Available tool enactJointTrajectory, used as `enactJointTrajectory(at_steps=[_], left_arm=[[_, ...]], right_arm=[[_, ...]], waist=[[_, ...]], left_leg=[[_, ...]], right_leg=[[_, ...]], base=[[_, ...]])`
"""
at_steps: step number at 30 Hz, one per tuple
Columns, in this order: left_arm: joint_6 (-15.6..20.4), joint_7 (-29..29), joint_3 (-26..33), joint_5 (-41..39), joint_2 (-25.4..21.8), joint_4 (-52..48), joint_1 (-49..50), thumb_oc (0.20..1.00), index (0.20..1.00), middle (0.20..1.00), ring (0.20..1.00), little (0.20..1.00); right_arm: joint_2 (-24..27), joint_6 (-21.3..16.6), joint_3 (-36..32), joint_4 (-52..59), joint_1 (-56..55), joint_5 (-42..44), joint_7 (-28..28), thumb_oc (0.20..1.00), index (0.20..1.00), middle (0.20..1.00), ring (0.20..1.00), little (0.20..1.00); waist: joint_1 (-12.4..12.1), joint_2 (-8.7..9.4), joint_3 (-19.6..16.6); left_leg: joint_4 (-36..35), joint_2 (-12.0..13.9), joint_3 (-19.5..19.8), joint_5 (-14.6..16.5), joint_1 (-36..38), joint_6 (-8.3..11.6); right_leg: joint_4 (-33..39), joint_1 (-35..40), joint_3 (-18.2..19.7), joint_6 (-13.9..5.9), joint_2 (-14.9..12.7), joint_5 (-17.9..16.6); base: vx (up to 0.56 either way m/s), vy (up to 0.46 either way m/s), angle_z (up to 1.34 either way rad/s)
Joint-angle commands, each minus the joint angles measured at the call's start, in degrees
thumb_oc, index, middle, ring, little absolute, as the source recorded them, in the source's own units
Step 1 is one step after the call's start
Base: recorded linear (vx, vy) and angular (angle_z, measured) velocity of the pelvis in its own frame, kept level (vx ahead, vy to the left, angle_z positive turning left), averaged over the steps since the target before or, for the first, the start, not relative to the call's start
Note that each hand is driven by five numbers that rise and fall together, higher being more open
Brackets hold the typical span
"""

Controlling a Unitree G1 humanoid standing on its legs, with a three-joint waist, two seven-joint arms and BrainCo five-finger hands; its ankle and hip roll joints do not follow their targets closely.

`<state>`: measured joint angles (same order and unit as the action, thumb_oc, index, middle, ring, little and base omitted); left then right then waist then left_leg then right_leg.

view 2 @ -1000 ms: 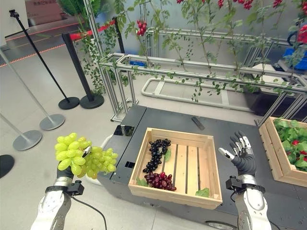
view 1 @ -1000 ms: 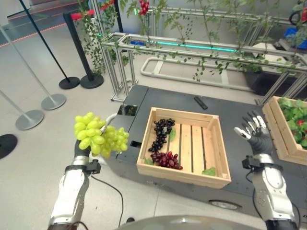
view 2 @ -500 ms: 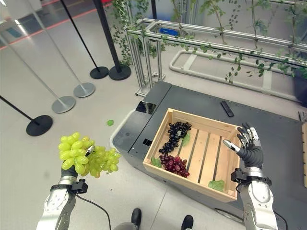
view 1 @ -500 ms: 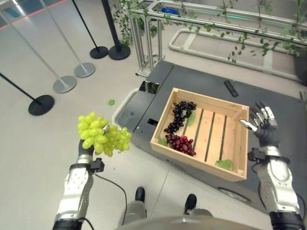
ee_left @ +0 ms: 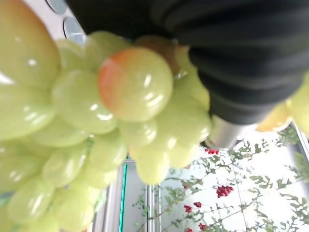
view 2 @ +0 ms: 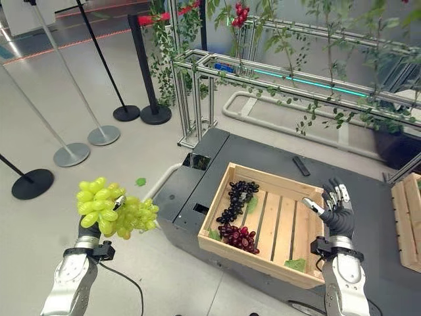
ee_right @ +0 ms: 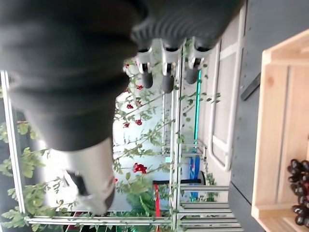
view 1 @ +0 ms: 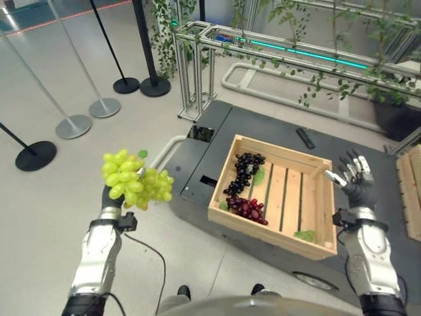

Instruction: Pick up the fruits from the basket on one side to the basket on the other side

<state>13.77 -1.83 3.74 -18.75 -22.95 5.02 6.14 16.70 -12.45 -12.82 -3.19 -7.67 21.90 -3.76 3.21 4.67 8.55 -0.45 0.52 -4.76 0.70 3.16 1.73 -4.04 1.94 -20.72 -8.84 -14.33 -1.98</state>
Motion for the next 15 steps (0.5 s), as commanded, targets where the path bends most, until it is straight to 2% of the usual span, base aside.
enactJointTrajectory(at_steps=[1,2,3,5,6,8,11,15], left_arm=[[4.53,-2.24,3.07,1.52,-2.08,-2.76,-3.24,0.2,0.2,0.2,0.2,0.2],[4.5,-2.26,3.08,1.54,-2.06,-2.84,-3.19,0.2,0.2,0.2,0.2,0.2],[4.51,-1.97,3.14,1.71,-2.06,-3.92,-2.43,0.2,0.2,0.2,0.2,0.2],[4.74,-1.92,3.14,1.87,-1.68,-3.64,-2.32,0.2,0.2,0.2,0.2,0.2],[4.88,-2.98,2.6,1.94,-0.13,-2.4,-2.37,0.2,0.2,0.2,0.2,0.2],[4.56,-2.44,2.04,0.36,0.73,-2.55,-1.96,0.2,0.2,0.2,0.2,0.2],[4.57,-2.4,0.78,3.9,-0.63,-4.93,-1.76,0.2,0.2,0.2,0.2,0.2],[4.47,-1.94,0.24,2.94,-0.41,-4.73,-2.15,0.2,0.2,0.2,0.2,0.2]], right_arm=[[1.34,-2.5,1.72,2.7,2.2,-1.04,0.58,1.0,1.0,1.0,1.0,1.0],[1.35,-2.52,1.72,2.68,2.2,-1.03,0.59,1.0,1.0,1.0,1.0,1.0],[1.78,-2.2,2.68,3.31,1.66,-1.33,0.83,1.0,1.0,1.0,1.0,1.0],[1.7,-2.23,2.86,3.65,1.51,-1.31,1.09,1.0,1.0,1.0,1.0,1.0],[2.18,-2.35,3.81,2.97,1.81,-1.34,0.69,1.0,1.0,1.0,1.0,1.0],[2.31,-2.42,3.5,3.32,1.14,-0.62,0.98,1.0,1.0,1.0,1.0,1.0],[2.27,-2.94,2.82,3.36,0.51,-0.26,0.6,1.0,1.0,1.0,1.0,1.0],[2.49,-3.3,2.34,4.87,-0.69,-0.45,1.2,1.0,1.0,1.0,1.0,1.0]], waist=[[-2.85,-1.59,-1.87],[-2.72,-1.54,-1.94],[-2.69,-0.21,-2.15],[-2.93,0.03,-2.58],[-2.79,-0.35,-3.43],[-2.51,-0.66,-3.52],[-1.4,-1.55,-4.43],[-0.66,-1.61,-4.36]], left_leg=[[6.63,2.68,-4.0,5.43,-1.65,-0.88],[6.89,2.65,-3.88,5.42,-1.95,-0.87],[8.61,2.49,-3.89,5.61,-2.3,-0.16],[8.55,2.45,-4.11,5.75,-2.08,-0.14],[8.55,3.04,-4.28,5.63,-1.69,0.0],[8.29,3.41,-4.02,5.19,-1.34,0.03],[6.62,4.55,-3.64,3.9,-0.17,0.68],[5.17,5.02,-2.72,2.87,0.31,1.09]], right_leg=[[-9.87,-3.61,-4.29,0.16,0.98,4.4],[-10.08,-3.8,-4.42,0.28,0.88,4.51],[-5.76,-3.22,0.31,1.66,4.41,6.66],[-4.52,-3.02,1.64,2.15,5.06,6.17],[-2.88,-1.52,3.26,2.37,6.86,6.85],[-2.86,-1.31,3.77,2.98,7.56,7.0],[-2.08,0.0,3.12,3.29,8.84,7.56],[-2.7,0.38,2.33,3.74,9.18,8.22]], base=[[-0.16,0.005,0.05],[-0.15,-0.113,-0.4],[-0.02,-0.174,-0.88],[0.0,-0.165,-0.58],[0.02,-0.113,-0.01],[0.03,-0.143,-0.15],[0.02,-0.109,-0.06],[0.01,-0.072,0.15]])
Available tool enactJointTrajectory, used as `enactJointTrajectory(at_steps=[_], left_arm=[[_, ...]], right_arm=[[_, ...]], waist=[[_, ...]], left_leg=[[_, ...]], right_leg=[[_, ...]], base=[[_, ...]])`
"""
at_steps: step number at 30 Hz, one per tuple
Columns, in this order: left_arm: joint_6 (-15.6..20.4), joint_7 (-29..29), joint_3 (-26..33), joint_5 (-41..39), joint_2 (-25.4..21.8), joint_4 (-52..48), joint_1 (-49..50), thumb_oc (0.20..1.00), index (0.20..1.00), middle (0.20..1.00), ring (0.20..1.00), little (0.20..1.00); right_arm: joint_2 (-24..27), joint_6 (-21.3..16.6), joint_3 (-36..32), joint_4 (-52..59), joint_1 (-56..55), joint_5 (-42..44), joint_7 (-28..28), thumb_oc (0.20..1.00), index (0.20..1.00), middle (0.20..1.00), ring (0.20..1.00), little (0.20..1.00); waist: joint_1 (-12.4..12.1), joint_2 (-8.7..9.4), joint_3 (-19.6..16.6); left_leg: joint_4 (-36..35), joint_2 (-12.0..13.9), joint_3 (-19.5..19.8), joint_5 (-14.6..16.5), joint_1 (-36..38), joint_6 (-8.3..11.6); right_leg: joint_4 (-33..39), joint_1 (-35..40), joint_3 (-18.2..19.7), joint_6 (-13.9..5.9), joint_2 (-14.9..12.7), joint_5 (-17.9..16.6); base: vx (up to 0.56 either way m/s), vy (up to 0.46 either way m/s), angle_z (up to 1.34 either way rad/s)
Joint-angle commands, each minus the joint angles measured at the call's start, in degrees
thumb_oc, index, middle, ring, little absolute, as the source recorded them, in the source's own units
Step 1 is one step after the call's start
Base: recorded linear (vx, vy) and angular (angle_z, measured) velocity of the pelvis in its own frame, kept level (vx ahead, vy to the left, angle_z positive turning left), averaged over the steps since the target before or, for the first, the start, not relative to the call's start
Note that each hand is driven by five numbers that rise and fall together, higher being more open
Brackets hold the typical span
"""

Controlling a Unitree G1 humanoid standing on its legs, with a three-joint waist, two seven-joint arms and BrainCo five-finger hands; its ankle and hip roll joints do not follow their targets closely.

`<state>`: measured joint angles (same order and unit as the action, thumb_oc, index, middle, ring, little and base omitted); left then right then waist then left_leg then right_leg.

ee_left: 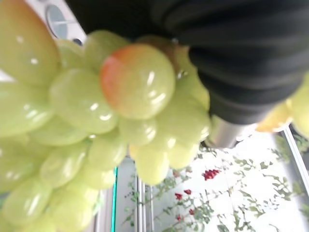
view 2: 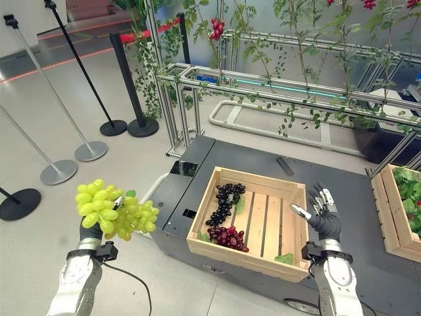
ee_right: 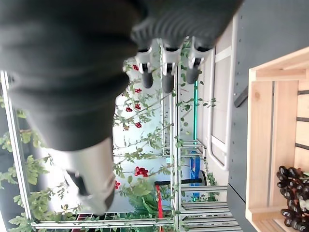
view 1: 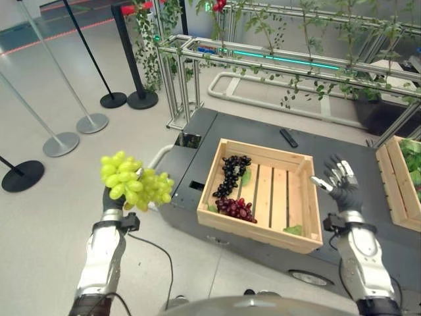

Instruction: Pick up the fruits from the basket on one side to the basket on the other side

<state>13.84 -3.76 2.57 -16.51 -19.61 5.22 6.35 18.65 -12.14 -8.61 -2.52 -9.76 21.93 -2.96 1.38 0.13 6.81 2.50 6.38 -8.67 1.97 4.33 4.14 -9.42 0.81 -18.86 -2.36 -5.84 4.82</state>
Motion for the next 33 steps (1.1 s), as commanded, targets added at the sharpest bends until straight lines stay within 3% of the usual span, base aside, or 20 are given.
enactJointTrajectory(at_steps=[1,4,10,11,12,15,16,17,21,24,26,27,28,30,31,32,33], left_arm=[[4.28,0.11,1.23,0.71,-3.53,-5.0,-2.27,0.2,0.2,0.2,0.2,0.2],[4.5,-0.13,1.27,0.95,-3.63,-5.17,-2.28,0.2,0.2,0.2,0.2,0.2],[4.81,-0.75,2.32,0.86,-3.8,-6.51,-1.42,0.2,0.2,0.2,0.2,0.2],[5.11,-1.1,1.96,0.63,-4.17,-6.42,-3.19,0.2,0.2,0.2,0.2,0.2],[5.24,-1.33,1.53,0.16,-4.34,-6.25,-4.95,0.2,0.2,0.2,0.2,0.2],[5.7,-1.72,0.4,-0.52,-4.1,-5.6,-7.6,0.2,0.2,0.2,0.2,0.2],[5.7,-1.72,0.4,-0.52,-4.1,-5.6,-7.61,0.2,0.2,0.2,0.2,0.2],[6.12,-1.68,0.02,-0.42,-4.27,-5.77,-7.88,0.2,0.2,0.2,0.2,0.2],[6.48,-2.56,0.87,0.02,-4.45,-5.57,-6.27,0.2,0.2,0.2,0.2,0.2],[6.98,-4.38,2.93,0.56,-6.16,-6.79,-5.54,0.2,0.2,0.2,0.2,0.2],[7.02,-4.93,3.03,0.87,-6.55,-6.98,-5.86,0.2,0.2,0.2,0.2,0.2],[7.11,-6.52,2.48,1.32,-7.16,-6.63,-7.53,0.2,0.2,0.2,0.2,0.2],[7.1,-6.62,2.47,1.36,-7.2,-6.59,-7.66,0.2,0.2,0.2,0.2,0.2],[7.42,-7.72,2.17,2.64,-8.06,-6.94,-8.29,0.2,0.2,0.2,0.2,0.2],[7.31,-8.04,1.37,3.66,-8.27,-7.48,-8.87,0.2,0.2,0.2,0.2,0.2],[7.41,-8.28,-0.06,3.16,-7.65,-6.93,-10.08,0.2,0.2,0.2,0.2,0.2],[7.44,-8.0,-0.8,2.88,-7.38,-7.11,-10.61,0.2,0.2,0.2,0.2,0.2]], right_arm=[[0.42,-3.85,-2.57,4.36,0.72,-0.61,0.25,1.0,1.0,1.0,1.0,1.0],[0.14,-4.2,-3.24,4.35,0.44,-0.65,-0.02,1.0,1.0,1.0,1.0,1.0],[-0.58,-4.75,-2.42,4.08,1.51,-0.43,-0.32,1.0,1.0,1.0,1.0,1.0],[-0.52,-5.17,-2.08,4.53,2.2,-0.44,-0.84,1.0,1.0,1.0,1.0,1.0],[-0.18,-5.54,-2.53,4.81,2.68,-0.61,-1.45,1.0,1.0,1.0,1.0,1.0],[0.46,-6.01,-2.37,6.21,3.75,-0.64,-2.29,1.0,1.0,1.0,1.0,1.0],[0.46,-6.01,-2.37,6.21,3.75,-0.64,-2.29,1.0,1.0,1.0,1.0,1.0],[1.1,-6.12,-1.66,7.6,3.9,-1.04,-1.55,1.0,1.0,1.0,1.0,1.0],[0.21,-5.65,0.23,6.76,5.31,-2.05,-1.43,1.0,1.0,1.0,1.0,1.0],[-0.59,-5.49,3.29,5.83,8.7,-2.77,-1.56,1.0,1.0,1.0,1.0,1.0],[-0.87,-5.47,3.87,5.38,9.34,-3.47,-2.13,1.0,1.0,1.0,1.0,1.0],[-1.49,-5.51,5.17,4.68,10.72,-4.02,-2.81,1.0,1.0,1.0,1.0,1.0],[-1.51,-5.57,5.19,4.56,10.88,-4.06,-2.87,1.0,1.0,1.0,1.0,1.0],[-1.7,-5.54,6.14,4.97,11.2,-4.79,-2.92,1.0,1.0,1.0,1.0,1.0],[-1.83,-5.57,6.37,5.32,11.2,-4.99,-2.73,1.0,1.0,1.0,1.0,1.0],[-1.29,-5.44,6.4,5.91,10.46,-5.05,-2.35,1.0,1.0,1.0,1.0,1.0],[-1.12,-5.65,6.35,6.14,10.23,-4.66,-2.15,1.0,1.0,1.0,1.0,1.0]], waist=[[1.39,3.05,-2.47],[1.5,3.29,-2.28],[-0.49,3.51,-1.86],[-2.04,3.69,-0.45],[-1.77,3.79,0.03],[-0.44,3.48,0.15],[-0.42,3.46,0.14],[-0.71,3.49,0.57],[-2.28,3.8,0.02],[-5.37,4.51,-0.43],[-5.62,4.61,-0.47],[-6.05,4.43,-0.33],[-5.98,4.63,-0.19],[-5.96,4.21,0.38],[-5.29,3.37,0.95],[-3.44,2.51,1.56],[-3.28,1.98,1.99]], left_leg=[[1.95,-0.61,1.73,1.22,-0.72,-1.1],[1.37,-0.66,2.86,0.57,-1.07,-0.88],[-0.25,-1.7,6.2,-0.93,-2.21,-0.73],[0.65,-1.85,7.13,-2.0,-5.14,-0.03],[1.7,-1.54,6.05,-2.6,-7.54,-0.03],[5.08,0.77,-3.3,-1.59,-10.59,0.0],[5.18,0.8,-3.27,-1.54,-10.67,0.0],[6.95,1.75,-8.0,-2.16,-12.77,0.09],[6.71,-0.29,-6.93,0.15,-12.08,-0.89],[7.27,-3.18,-5.71,2.75,-11.78,-3.11],[6.59,-4.29,-5.3,3.35,-11.02,-3.89],[6.24,-7.0,-3.47,4.82,-9.4,-5.63],[6.14,-7.44,-3.48,4.92,-9.3,-5.93],[5.06,-10.01,-0.84,5.68,-7.26,-7.89],[4.02,-10.43,1.33,4.22,-6.61,-8.71],[1.2,-11.0,6.33,2.89,-4.63,-8.25],[0.35,-11.03,8.85,2.43,-4.07,-7.88]], right_leg=[[1.94,1.55,0.32,-2.27,0.88,1.94],[2.01,1.7,-0.2,-1.95,0.91,2.06],[2.98,2.52,-2.98,-1.87,0.64,1.84],[3.06,2.46,-5.65,-1.62,0.0,1.82],[2.87,2.1,-8.75,-1.72,-0.87,1.72],[4.43,3.07,-14.39,-2.69,-2.23,1.89],[4.48,3.08,-14.41,-2.69,-2.19,1.86],[5.74,3.86,-16.83,-2.63,-2.41,1.46],[5.58,5.53,-17.13,-3.25,-3.78,1.15],[0.37,5.29,-16.86,-4.63,-7.33,1.16],[-2.81,4.83,-16.39,-5.35,-8.74,1.04],[-11.12,3.71,-14.47,-6.64,-11.22,-1.64],[-11.98,3.43,-14.3,-7.06,-11.88,-1.45],[-20.72,1.01,-9.58,-7.77,-13.34,-3.93],[-23.95,-2.28,-5.89,-6.52,-9.63,-3.83],[-24.19,-10.2,2.31,-5.75,-2.49,-0.34],[-22.43,-12.81,2.95,-4.93,-1.03,0.95]], base=[[0.01,-0.059,0.42],[-0.01,-0.033,0.33],[-0.02,0.004,0.35],[-0.18,0.044,0.48],[-0.12,0.056,0.76],[0.0,0.098,2.24],[-0.02,0.144,1.45],[0.04,0.135,0.68],[0.14,0.179,0.74],[0.26,0.334,0.15],[0.24,0.291,0.16],[0.23,0.294,0.52],[0.33,0.405,0.76],[0.24,0.308,0.94],[0.28,0.266,0.84],[0.24,0.124,1.16],[0.2,0.046,1.53]])
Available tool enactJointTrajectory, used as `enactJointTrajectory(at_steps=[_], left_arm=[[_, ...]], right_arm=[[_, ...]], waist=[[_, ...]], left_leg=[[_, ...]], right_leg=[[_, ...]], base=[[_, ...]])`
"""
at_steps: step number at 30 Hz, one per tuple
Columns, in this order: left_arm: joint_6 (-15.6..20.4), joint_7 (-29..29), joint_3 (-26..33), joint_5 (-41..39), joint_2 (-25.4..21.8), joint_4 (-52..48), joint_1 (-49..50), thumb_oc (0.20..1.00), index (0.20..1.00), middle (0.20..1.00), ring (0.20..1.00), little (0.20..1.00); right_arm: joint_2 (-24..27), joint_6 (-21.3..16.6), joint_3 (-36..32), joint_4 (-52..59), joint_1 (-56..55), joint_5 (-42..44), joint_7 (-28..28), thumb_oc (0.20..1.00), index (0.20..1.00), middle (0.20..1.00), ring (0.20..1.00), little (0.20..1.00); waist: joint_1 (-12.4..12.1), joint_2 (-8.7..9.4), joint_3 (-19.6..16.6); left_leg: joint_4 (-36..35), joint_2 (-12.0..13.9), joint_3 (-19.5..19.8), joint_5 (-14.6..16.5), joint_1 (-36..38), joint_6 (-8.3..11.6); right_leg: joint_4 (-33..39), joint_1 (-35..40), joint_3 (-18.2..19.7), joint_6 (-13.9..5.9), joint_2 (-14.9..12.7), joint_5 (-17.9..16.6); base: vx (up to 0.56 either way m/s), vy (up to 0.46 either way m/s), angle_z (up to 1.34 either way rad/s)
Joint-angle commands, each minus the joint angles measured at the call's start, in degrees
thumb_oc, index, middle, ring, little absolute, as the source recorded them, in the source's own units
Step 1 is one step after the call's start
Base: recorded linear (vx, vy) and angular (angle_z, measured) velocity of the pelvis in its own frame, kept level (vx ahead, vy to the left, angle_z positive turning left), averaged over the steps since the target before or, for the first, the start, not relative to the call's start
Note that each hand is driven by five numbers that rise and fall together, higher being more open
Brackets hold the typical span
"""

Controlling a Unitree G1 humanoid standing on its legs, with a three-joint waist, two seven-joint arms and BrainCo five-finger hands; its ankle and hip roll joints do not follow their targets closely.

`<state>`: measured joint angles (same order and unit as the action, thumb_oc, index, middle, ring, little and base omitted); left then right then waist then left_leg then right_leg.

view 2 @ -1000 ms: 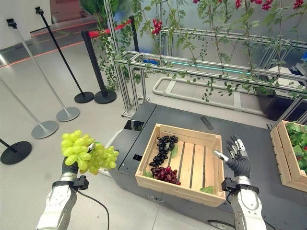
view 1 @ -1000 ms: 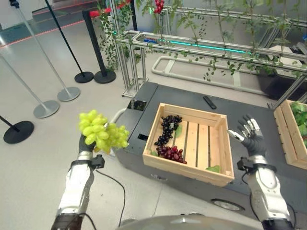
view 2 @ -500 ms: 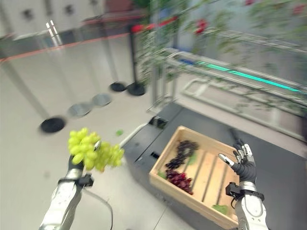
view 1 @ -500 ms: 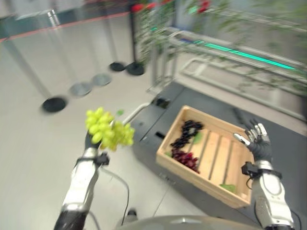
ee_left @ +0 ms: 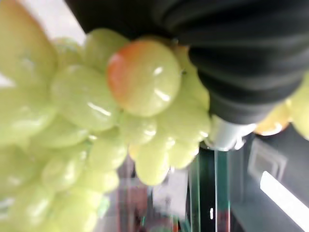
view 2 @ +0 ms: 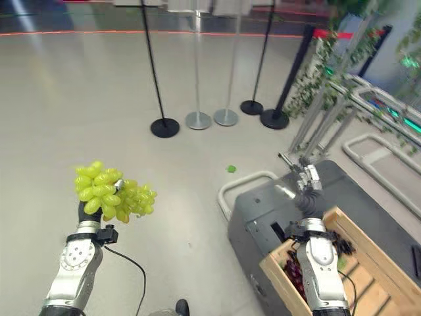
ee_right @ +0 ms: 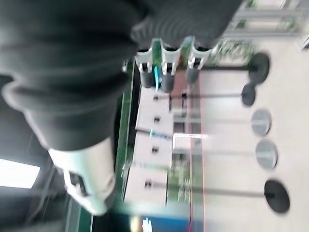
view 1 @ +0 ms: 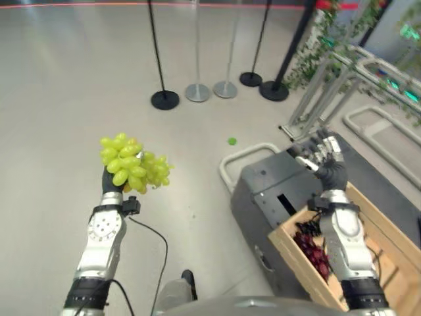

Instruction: Pick up the fruits from the basket on one side to the basket on the other side

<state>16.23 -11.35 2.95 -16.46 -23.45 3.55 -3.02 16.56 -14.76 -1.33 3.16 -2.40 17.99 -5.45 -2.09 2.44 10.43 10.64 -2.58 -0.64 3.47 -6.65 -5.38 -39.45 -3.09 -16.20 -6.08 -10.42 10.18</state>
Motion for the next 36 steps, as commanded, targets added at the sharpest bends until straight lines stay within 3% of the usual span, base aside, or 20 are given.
enactJointTrajectory(at_steps=[1,3,5,6,7,8,10,17,18,20,21,22,23,24,25,26,28,31,33,36], left_arm=[[5.05,-0.4,-1.2,2.83,-3.49,-5.43,-1.3,0.2,0.2,0.2,0.2,0.2],[5.25,0.51,-1.75,2.43,-3.32,-6.78,-2.09,0.2,0.2,0.2,0.2,0.2],[5.36,1.3,-3.59,1.23,-2.74,-5.93,-3.5,0.2,0.2,0.2,0.2,0.2],[5.51,1.62,-4.44,1.38,-2.62,-5.89,-4.31,0.2,0.2,0.2,0.2,0.2],[5.51,1.62,-4.44,1.39,-2.62,-5.89,-4.33,0.2,0.2,0.2,0.2,0.2],[5.38,2.44,-5.55,2.23,-2.5,-6.27,-4.22,0.2,0.2,0.2,0.2,0.2],[5.67,3.02,-5.82,2.73,-2.33,-6.72,-3.61,0.2,0.2,0.2,0.2,0.2],[5.49,3.83,-5.04,1.14,-1.62,-7.88,-1.55,0.2,0.2,0.2,0.2,0.2],[5.21,3.48,-5.18,0.86,-1.08,-7.87,-2.25,0.2,0.2,0.2,0.2,0.2],[5.07,3.44,-5.68,0.81,-0.11,-7.47,-2.9,0.2,0.2,0.2,0.2,0.2],[5.06,3.43,-5.67,0.82,-0.1,-7.48,-2.97,0.2,0.2,0.2,0.2,0.2],[5.17,3.57,-5.92,0.7,0.23,-7.3,-3.19,0.2,0.2,0.2,0.2,0.2],[5.16,3.57,-5.91,0.7,0.22,-7.32,-3.23,0.2,0.2,0.2,0.2,0.2],[5.49,4.23,-6.06,0.74,-0.19,-7.72,-3.2,0.2,0.2,0.2,0.2,0.2],[5.47,4.24,-6.05,0.74,-0.2,-7.76,-3.2,0.2,0.2,0.2,0.2,0.2],[5.42,4.88,-5.82,0.63,-0.2,-8.08,-2.44,0.2,0.2,0.2,0.2,0.2],[5.24,5.38,-5.69,0.43,-0.2,-8.02,-1.9,0.2,0.2,0.2,0.2,0.2],[4.95,5.52,-5.44,0.19,-0.06,-8.18,-1.22,0.2,0.2,0.2,0.2,0.2],[4.45,5.56,-5.86,-0.07,-0.09,-7.76,-1.46,0.2,0.2,0.2,0.2,0.2],[4.31,5.86,-6.48,-0.24,-0.51,-7.3,-1.33,0.2,0.2,0.2,0.2,0.2]], right_arm=[[1.02,-3.04,-0.98,0.45,2.9,-0.69,0.37,1.0,1.0,1.0,1.0,1.0],[1.8,-3.7,-1.48,1.39,2.35,-0.03,0.78,1.0,1.0,1.0,1.0,1.0],[2.34,-3.77,-1.65,2.41,1.17,0.34,1.01,1.0,1.0,1.0,1.0,1.0],[2.88,-3.81,-1.75,2.85,1.23,0.27,1.15,1.0,1.0,1.0,1.0,1.0],[2.88,-3.82,-1.75,2.84,1.25,0.27,1.15,1.0,1.0,1.0,1.0,1.0],[3.28,-3.99,-2.32,3.8,0.13,0.18,1.7,1.0,1.0,1.0,1.0,1.0],[3.5,-4.37,-2.46,4.14,0.01,0.65,2.52,1.0,1.0,1.0,1.0,1.0],[4.33,-5.06,-3.95,5.15,0.48,3.48,2.21,1.0,1.0,1.0,1.0,1.0],[4.86,-5.34,-5.46,5.72,0.83,3.5,1.28,1.0,1.0,1.0,1.0,1.0],[5.2,-5.41,-5.69,5.49,1.43,2.15,-0.26,1.0,1.0,1.0,1.0,1.0],[5.21,-5.43,-5.71,5.46,1.51,2.12,-0.3,1.0,1.0,1.0,1.0,1.0],[5.04,-5.36,-5.67,4.97,1.92,1.73,-1.34,1.0,1.0,1.0,1.0,1.0],[5.04,-5.38,-5.69,4.94,1.98,1.72,-1.34,1.0,1.0,1.0,1.0,1.0],[5.16,-5.23,-5.42,5.23,1.77,1.43,-0.91,1.0,1.0,1.0,1.0,1.0],[5.14,-5.24,-5.44,5.22,1.79,1.43,-0.9,1.0,1.0,1.0,1.0,1.0],[4.97,-4.98,-5.43,5.18,1.06,1.61,-0.02,1.0,1.0,1.0,1.0,1.0],[4.39,-4.97,-5.26,4.7,0.99,2.0,0.31,1.0,1.0,1.0,1.0,1.0],[4.04,-5.01,-5.45,4.75,0.67,2.28,0.3,1.0,1.0,1.0,1.0,1.0],[4.04,-5.29,-6.29,5.14,-0.06,2.19,-0.3,1.0,1.0,1.0,1.0,1.0],[3.97,-5.0,-5.85,4.57,-0.3,1.84,-0.61,1.0,1.0,1.0,1.0,1.0]], waist=[[0.43,-0.5,-1.82],[0.54,-0.36,-1.26],[3.32,0.15,-2.18],[3.12,0.26,-1.97],[3.14,0.27,-1.98],[2.38,0.81,-1.98],[2.32,1.08,-2.56],[1.19,0.78,-3.17],[2.11,0.33,-1.84],[2.71,0.15,-0.88],[2.71,0.11,-0.9],[3.04,0.39,-0.66],[3.06,0.36,-0.7],[3.07,1.05,-0.87],[3.17,1.04,-0.88],[3.18,1.42,-1.63],[3.4,1.29,-2.69],[3.79,0.78,-3.54],[4.91,-0.16,-4.5],[4.88,-0.65,-4.57]], left_leg=[[-7.91,-1.93,1.11,0.65,6.64,1.69],[-8.15,-2.28,7.9,0.87,6.73,3.08],[-8.49,-4.22,15.17,-0.08,6.62,3.24],[-8.59,-4.57,17.92,0.09,7.22,3.42],[-8.61,-4.58,17.94,0.04,7.19,3.42],[-8.57,-5.34,23.01,-0.38,7.15,4.33],[-9.28,-5.22,27.19,-1.87,6.52,5.76],[-8.41,-1.86,30.24,-4.04,2.29,10.08],[-8.51,0.49,24.02,-6.91,-1.85,10.96],[-8.95,3.34,12.41,-8.14,-4.36,10.91],[-8.96,3.31,12.43,-8.41,-4.58,10.88],[-6.79,5.64,2.85,-8.06,-5.59,10.58],[-6.7,5.63,2.89,-8.24,-5.85,10.54],[-2.6,5.85,0.07,-4.51,-4.4,10.43],[-2.45,5.79,0.17,-4.63,-4.65,10.37],[-0.86,6.08,-1.66,-1.33,-1.95,10.02],[-1.32,7.67,-3.98,0.53,1.42,10.2],[-4.45,10.32,-7.07,-0.49,4.27,11.02],[-8.39,14.75,-14.28,-3.65,5.7,13.12],[-9.42,16.07,-17.56,-4.35,6.45,13.81]], right_leg=[[8.01,-8.97,-0.08,-1.09,3.66,-4.73],[22.36,-8.77,4.9,-0.95,2.65,-4.32],[29.83,-9.26,22.42,-2.47,8.25,-7.26],[30.64,-8.38,26.05,-3.02,9.45,-7.57],[30.72,-8.37,26.02,-3.03,9.42,-7.63],[31.83,-6.44,27.45,-1.81,10.52,-7.01],[32.9,-4.82,24.9,-0.84,10.46,-7.18],[36.94,-0.23,15.94,1.74,11.4,-5.37],[38.0,0.74,11.37,1.63,10.85,-4.89],[39.51,1.84,7.17,0.71,9.79,-5.29],[39.64,1.68,7.16,0.67,9.78,-5.56],[40.57,2.3,3.49,0.35,8.26,-6.22],[40.62,2.13,3.45,0.35,8.26,-6.43],[40.96,2.17,0.89,0.68,6.82,-6.81],[40.98,2.06,0.77,0.68,6.79,-6.96],[40.95,2.74,-1.91,1.2,6.12,-6.51],[41.2,3.4,-4.44,1.25,5.74,-6.12],[41.09,4.63,-7.55,0.9,5.22,-6.02],[40.32,5.94,-11.64,0.04,4.06,-5.59],[40.07,6.61,-14.25,-0.33,3.12,-6.05]], base=[[0.2,-0.123,1.31],[0.29,-0.218,1.1],[0.29,-0.144,2.18],[0.13,-0.079,2.36],[0.11,-0.223,2.44],[0.04,-0.272,2.02],[0.03,-0.304,2.45],[0.0,-0.299,1.82],[-0.18,-0.207,1.42],[-0.16,-0.086,2.03],[-0.16,-0.036,2.13],[-0.13,-0.013,1.32],[-0.2,-0.059,1.1],[-0.1,-0.035,0.77],[-0.1,-0.066,0.86],[-0.02,-0.016,0.56],[0.01,0.03,0.71],[0.03,0.122,0.78],[0.08,0.211,1.29],[0.03,0.196,1.26]])
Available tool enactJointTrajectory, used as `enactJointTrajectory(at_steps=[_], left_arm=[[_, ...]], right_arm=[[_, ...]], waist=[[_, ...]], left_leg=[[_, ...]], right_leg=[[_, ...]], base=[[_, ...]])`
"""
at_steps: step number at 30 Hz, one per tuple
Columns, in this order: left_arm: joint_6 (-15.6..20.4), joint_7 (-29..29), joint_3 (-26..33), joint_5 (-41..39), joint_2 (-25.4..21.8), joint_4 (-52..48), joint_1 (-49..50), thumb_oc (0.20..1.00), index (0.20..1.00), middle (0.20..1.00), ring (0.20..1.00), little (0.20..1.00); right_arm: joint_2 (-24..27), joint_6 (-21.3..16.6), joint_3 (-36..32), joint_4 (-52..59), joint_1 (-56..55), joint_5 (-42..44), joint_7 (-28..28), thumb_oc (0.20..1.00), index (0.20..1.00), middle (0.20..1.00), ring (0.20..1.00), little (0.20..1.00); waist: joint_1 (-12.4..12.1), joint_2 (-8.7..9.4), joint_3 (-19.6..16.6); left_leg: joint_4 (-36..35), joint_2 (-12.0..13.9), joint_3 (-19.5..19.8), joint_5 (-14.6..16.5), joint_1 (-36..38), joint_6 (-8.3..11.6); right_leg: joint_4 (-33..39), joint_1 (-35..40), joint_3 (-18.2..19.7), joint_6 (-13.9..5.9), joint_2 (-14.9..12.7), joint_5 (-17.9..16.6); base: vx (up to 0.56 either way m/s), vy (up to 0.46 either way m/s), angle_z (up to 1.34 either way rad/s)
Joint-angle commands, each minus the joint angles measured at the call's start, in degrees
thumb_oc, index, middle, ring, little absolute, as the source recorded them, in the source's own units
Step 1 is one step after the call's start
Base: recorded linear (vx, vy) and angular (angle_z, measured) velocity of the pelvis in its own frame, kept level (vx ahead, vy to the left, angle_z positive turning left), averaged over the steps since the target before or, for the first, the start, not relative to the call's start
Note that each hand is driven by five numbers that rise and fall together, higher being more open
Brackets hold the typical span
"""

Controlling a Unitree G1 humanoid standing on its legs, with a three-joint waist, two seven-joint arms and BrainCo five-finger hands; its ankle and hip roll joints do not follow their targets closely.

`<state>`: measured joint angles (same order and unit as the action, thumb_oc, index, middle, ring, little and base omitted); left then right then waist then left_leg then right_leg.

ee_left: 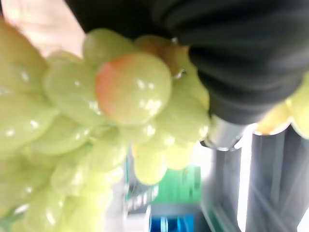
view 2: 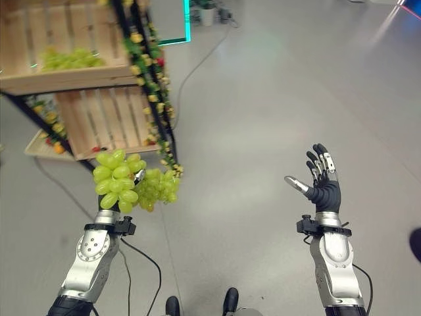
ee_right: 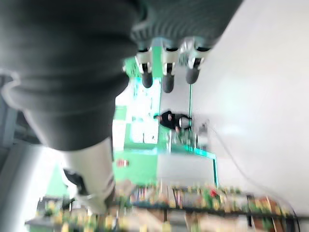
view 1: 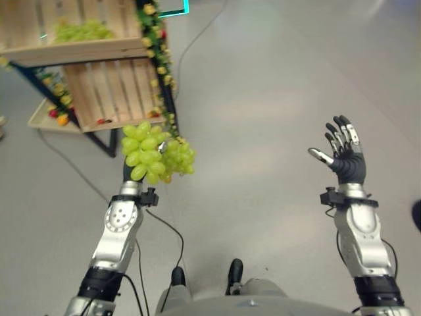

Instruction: Pick up the fruits from the basket on one side to the basket on the other side

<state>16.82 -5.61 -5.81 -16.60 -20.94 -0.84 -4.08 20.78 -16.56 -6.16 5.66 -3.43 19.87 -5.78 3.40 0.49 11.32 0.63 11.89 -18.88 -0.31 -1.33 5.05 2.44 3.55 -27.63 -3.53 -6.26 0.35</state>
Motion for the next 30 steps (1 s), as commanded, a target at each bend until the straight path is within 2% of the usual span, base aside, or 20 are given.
enactJointTrajectory(at_steps=[1,3,5,7,8,11,12,13,14,15,16,18,20,21,22,23,25,27,29,30], left_arm=[[3.61,0.49,2.12,-0.01,-3.24,-3.06,-0.11,0.2,0.2,0.2,0.2,0.2],[3.54,0.58,2.49,0.13,-3.7,-3.71,0.39,0.2,0.2,0.2,0.2,0.2],[3.77,0.89,3.59,0.12,-4.65,-4.7,1.48,0.2,0.2,0.2,0.2,0.2],[3.74,0.88,3.65,0.14,-4.69,-4.76,1.51,0.2,0.2,0.2,0.2,0.2],[3.69,0.98,4.06,0.01,-4.72,-4.94,1.98,0.2,0.2,0.2,0.2,0.2],[3.76,0.9,4.66,0.49,-5.33,-5.34,2.76,0.2,0.2,0.2,0.2,0.2],[3.69,1.01,4.62,0.21,-5.48,-5.42,3.03,0.2,0.2,0.2,0.2,0.2],[3.68,1.01,4.65,0.21,-5.47,-5.45,3.07,0.2,0.2,0.2,0.2,0.2],[3.68,0.84,4.21,0.21,-5.67,-5.74,2.69,0.2,0.2,0.2,0.2,0.2],[3.69,0.84,4.21,0.21,-5.65,-5.72,2.68,0.2,0.2,0.2,0.2,0.2],[3.23,0.7,2.78,0.79,-5.48,-5.22,1.62,0.2,0.2,0.2,0.2,0.2],[2.97,1.4,2.15,0.9,-5.03,-4.92,1.1,0.2,0.2,0.2,0.2,0.2],[2.91,1.62,2.18,0.92,-5.03,-4.86,1.14,0.2,0.2,0.2,0.2,0.2],[2.73,1.72,2.03,1.11,-5.22,-4.74,0.87,0.2,0.2,0.2,0.2,0.2],[2.65,1.62,1.99,1.05,-5.22,-4.56,0.89,0.2,0.2,0.2,0.2,0.2],[2.7,1.19,2.15,0.94,-5.25,-4.4,0.8,0.2,0.2,0.2,0.2,0.2],[2.64,1.0,2.01,1.03,-5.1,-3.82,0.74,0.2,0.2,0.2,0.2,0.2],[2.65,1.13,2.19,1.28,-5.08,-3.3,0.98,0.2,0.2,0.2,0.2,0.2],[2.83,1.42,1.38,0.93,-4.52,-2.37,0.73,0.2,0.2,0.2,0.2,0.2],[2.81,1.53,1.13,0.74,-4.08,-1.88,0.57,0.2,0.2,0.2,0.2,0.2]], right_arm=[[-0.32,-2.81,-0.84,1.73,0.66,-0.34,-0.18,1.0,1.0,1.0,1.0,1.0],[-0.37,-2.54,-0.73,1.49,0.8,-0.45,0.16,1.0,1.0,1.0,1.0,1.0],[-0.88,-1.47,0.56,0.4,1.87,-2.6,0.36,1.0,1.0,1.0,1.0,1.0],[-0.94,-1.46,0.64,0.34,1.97,-2.7,0.28,1.0,1.0,1.0,1.0,1.0],[-1.33,-0.84,1.11,-0.08,2.73,-3.26,0.39,1.0,1.0,1.0,1.0,1.0],[-1.76,-0.53,1.62,-0.47,3.16,-4.03,0.68,1.0,1.0,1.0,1.0,1.0],[-2.37,-0.04,2.32,-0.77,3.22,-4.46,0.87,1.0,1.0,1.0,1.0,1.0],[-2.36,-0.03,2.36,-0.77,3.22,-4.48,0.86,1.0,1.0,1.0,1.0,1.0],[-2.7,0.27,2.27,-0.47,2.65,-5.55,0.93,1.0,1.0,1.0,1.0,1.0],[-2.69,0.29,2.27,-0.44,2.64,-5.56,0.93,1.0,1.0,1.0,1.0,1.0],[-2.75,0.38,1.4,-0.3,1.4,-5.16,1.22,1.0,1.0,1.0,1.0,1.0],[-2.37,0.12,0.15,-0.12,-0.39,-4.27,2.18,1.0,1.0,1.0,1.0,1.0],[-2.45,0.03,-0.57,0.18,-1.09,-3.56,2.45,1.0,1.0,1.0,1.0,1.0],[-2.66,-0.25,-0.85,-0.22,-0.78,-3.33,2.08,1.0,1.0,1.0,1.0,1.0],[-2.88,-0.23,-0.87,-0.49,-0.63,-3.4,1.9,1.0,1.0,1.0,1.0,1.0],[-3.03,-0.36,-0.88,-0.62,-0.48,-3.56,1.64,1.0,1.0,1.0,1.0,1.0],[-3.02,-0.4,-0.87,-0.29,-0.24,-3.85,1.23,1.0,1.0,1.0,1.0,1.0],[-2.98,-0.29,-1.03,-0.05,-0.7,-4.1,1.34,1.0,1.0,1.0,1.0,1.0],[-2.71,-0.37,-1.33,-0.47,-1.54,-4.08,1.45,1.0,1.0,1.0,1.0,1.0],[-2.46,-0.34,-1.58,-0.88,-1.81,-4.02,1.49,1.0,1.0,1.0,1.0,1.0]], waist=[[-0.97,1.43,-5.66],[-1.31,1.72,-5.83],[-3.27,2.2,-5.84],[-3.19,2.32,-5.86],[-4.3,2.19,-5.69],[-4.64,1.93,-5.5],[-4.37,1.2,-5.15],[-4.37,1.28,-5.13],[-3.38,0.2,-4.32],[-3.46,0.25,-4.35],[-0.96,-0.93,-4.38],[0.74,-1.19,-4.56],[0.92,-1.04,-4.63],[0.98,-0.79,-4.59],[1.22,-0.6,-4.51],[1.78,-0.58,-4.3],[1.84,-0.31,-3.8],[1.77,0.43,-4.08],[3.02,0.98,-4.77],[3.6,1.48,-5.6]], left_leg=[[-0.02,1.08,1.05,-0.72,1.16,3.37],[0.22,0.21,1.59,-0.18,0.96,3.0],[2.45,-3.98,3.08,3.13,-0.55,0.73],[2.61,-4.18,3.08,3.3,-0.67,0.54],[2.91,-6.49,3.58,4.31,-1.23,-0.75],[2.32,-8.82,4.26,5.29,-0.85,-2.53],[1.14,-10.71,5.38,5.74,0.33,-4.02],[0.92,-10.93,5.33,5.71,0.47,-4.16],[-1.15,-12.21,7.32,4.33,1.46,-5.85],[-1.3,-12.29,7.23,4.27,1.49,-5.87],[-3.71,-12.9,10.29,3.29,2.76,-6.35],[-4.61,-13.48,12.85,3.62,4.28,-6.16],[-3.88,-13.73,13.65,3.98,4.04,-5.93],[-3.27,-13.48,14.76,4.92,4.15,-5.47],[-3.07,-13.21,15.2,5.18,4.52,-5.22],[-3.26,-12.83,15.79,5.4,5.29,-4.86],[-3.9,-11.92,15.97,5.56,6.82,-3.92],[-4.34,-11.8,16.52,6.23,8.01,-3.51],[-3.77,-11.14,17.56,7.7,10.0,-3.28],[-2.94,-10.4,18.19,8.43,10.96,-2.94]], right_leg=[[-1.31,0.22,-3.51,-3.24,-1.49,2.84],[-0.96,0.44,-3.81,-3.75,-2.12,1.78],[-0.79,0.8,-4.79,-6.4,-6.71,-0.99],[-0.89,0.72,-4.79,-6.6,-6.96,-1.04],[-2.65,1.06,-5.61,-7.33,-9.51,-1.7],[-8.03,-0.19,-5.38,-8.07,-12.2,-1.76],[-15.16,-2.05,-2.56,-8.56,-14.03,-2.68],[-15.69,-2.28,-2.38,-8.73,-14.35,-2.51],[-21.76,-5.63,1.32,-7.39,-14.56,-3.62],[-22.11,-5.89,1.5,-7.4,-14.7,-3.46],[-24.02,-9.36,10.66,-5.94,-8.32,0.03],[-20.63,-12.14,15.57,-4.49,-2.9,4.05],[-17.19,-12.25,15.51,-4.41,-2.82,3.38],[-10.24,-13.24,14.87,-5.44,-4.58,0.4],[-7.47,-14.97,15.65,-6.25,-5.26,-1.35],[-4.59,-17.08,17.05,-7.03,-4.92,-3.14],[-1.72,-17.43,16.11,-8.22,-5.18,-4.8],[-0.85,-16.35,14.65,-8.29,-4.66,-5.5],[-3.56,-15.41,18.02,-7.71,-3.52,-4.82],[-4.35,-15.06,19.61,-6.82,-1.88,-4.36]], base=[[0.04,0.246,0.88],[0.06,0.241,0.77],[0.1,0.491,0.43],[0.07,0.268,0.28],[0.08,0.265,0.23],[0.17,0.48,0.28],[0.13,0.302,0.28],[0.16,0.543,0.51],[0.04,0.262,0.6],[0.16,0.408,0.78],[0.23,0.201,0.48],[0.31,0.145,0.75],[0.2,-0.029,0.85],[0.25,-0.123,0.39],[0.38,-0.161,0.54],[0.32,-0.116,0.43],[0.26,-0.143,0.47],[0.26,-0.215,0.62],[0.33,-0.28,0.85],[0.35,-0.333,1.11]])
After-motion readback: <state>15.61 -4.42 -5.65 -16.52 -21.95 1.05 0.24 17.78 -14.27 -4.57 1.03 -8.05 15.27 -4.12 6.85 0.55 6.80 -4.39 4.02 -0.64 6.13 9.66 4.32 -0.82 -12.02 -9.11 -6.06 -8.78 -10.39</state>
